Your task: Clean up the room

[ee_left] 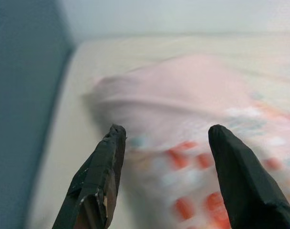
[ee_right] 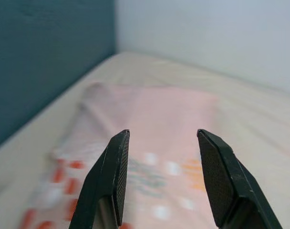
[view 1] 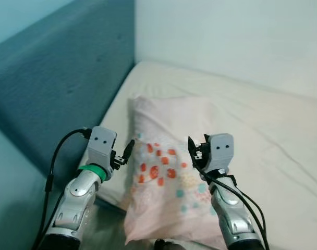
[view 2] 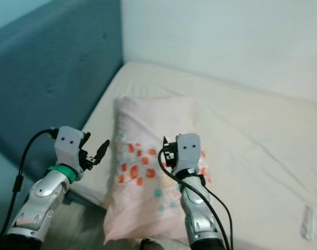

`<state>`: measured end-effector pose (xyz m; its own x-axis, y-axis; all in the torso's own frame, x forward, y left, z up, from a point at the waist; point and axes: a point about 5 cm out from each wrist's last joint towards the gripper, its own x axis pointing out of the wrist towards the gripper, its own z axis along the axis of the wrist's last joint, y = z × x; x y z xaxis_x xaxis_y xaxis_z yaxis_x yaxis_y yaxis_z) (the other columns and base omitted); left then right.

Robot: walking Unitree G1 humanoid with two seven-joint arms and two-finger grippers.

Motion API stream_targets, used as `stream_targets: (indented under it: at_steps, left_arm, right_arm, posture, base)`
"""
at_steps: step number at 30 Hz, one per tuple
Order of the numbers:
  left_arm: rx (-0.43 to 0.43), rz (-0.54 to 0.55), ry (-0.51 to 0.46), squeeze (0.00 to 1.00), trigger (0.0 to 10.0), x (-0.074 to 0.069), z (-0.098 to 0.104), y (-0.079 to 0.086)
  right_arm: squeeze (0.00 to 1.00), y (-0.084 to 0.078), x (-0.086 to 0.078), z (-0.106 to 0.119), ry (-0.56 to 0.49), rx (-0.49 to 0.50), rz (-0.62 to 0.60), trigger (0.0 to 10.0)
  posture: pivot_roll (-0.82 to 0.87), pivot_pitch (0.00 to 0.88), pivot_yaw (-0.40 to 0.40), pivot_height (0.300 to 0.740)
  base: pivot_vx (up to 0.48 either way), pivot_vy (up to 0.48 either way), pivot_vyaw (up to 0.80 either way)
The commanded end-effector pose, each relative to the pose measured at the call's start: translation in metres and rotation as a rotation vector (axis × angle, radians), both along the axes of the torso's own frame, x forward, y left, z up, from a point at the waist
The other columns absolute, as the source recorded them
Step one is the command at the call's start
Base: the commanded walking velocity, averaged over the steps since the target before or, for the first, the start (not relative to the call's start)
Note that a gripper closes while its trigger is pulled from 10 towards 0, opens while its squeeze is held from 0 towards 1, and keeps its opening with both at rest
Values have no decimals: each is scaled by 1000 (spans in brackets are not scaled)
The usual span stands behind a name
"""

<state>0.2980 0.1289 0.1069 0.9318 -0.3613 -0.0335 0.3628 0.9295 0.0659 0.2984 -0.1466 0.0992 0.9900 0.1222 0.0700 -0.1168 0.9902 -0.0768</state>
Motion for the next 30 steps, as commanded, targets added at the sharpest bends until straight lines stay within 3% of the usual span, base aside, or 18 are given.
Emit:
stream_targets:
  at_steps: [1, 15, 18, 22, 30]
  left_arm:
    - [5, 0, 27, 0, 10000, -2, -5, 2]
    - [10, 41, 24, 0, 10000, 1, -3, 5]
    - [8, 50, 27, 0, 10000, 1, -4, 5]
    - [7, 61, 35, 0, 10000, 0, -5, 7]
    - [0, 74, 32, 0, 10000, 0, -5, 8]
  right_arm:
    - [0, 0, -1, -5, 20, 9, -6, 10000]
    - [0, -5, -1, -5, 37, 87, -43, 10000]
    - [0, -5, -1, -5, 31, 64, -39, 10000]
    - [0, -3, -2, -5, 22, 29, -23, 10000]
    - [0, -2, -2, -4, 22, 41, -24, 10000]
  posture:
    - [13, 36, 47, 740]
    - [12, 45, 47, 740]
    - [13, 48, 45, 740]
    - [13, 48, 44, 740]
    - [15, 49, 43, 740]
  base:
    - [0, 0, -800]
    - [0, 0, -800]
    - [0, 0, -775]
    - [0, 0, 0]
    - [0, 445, 0]
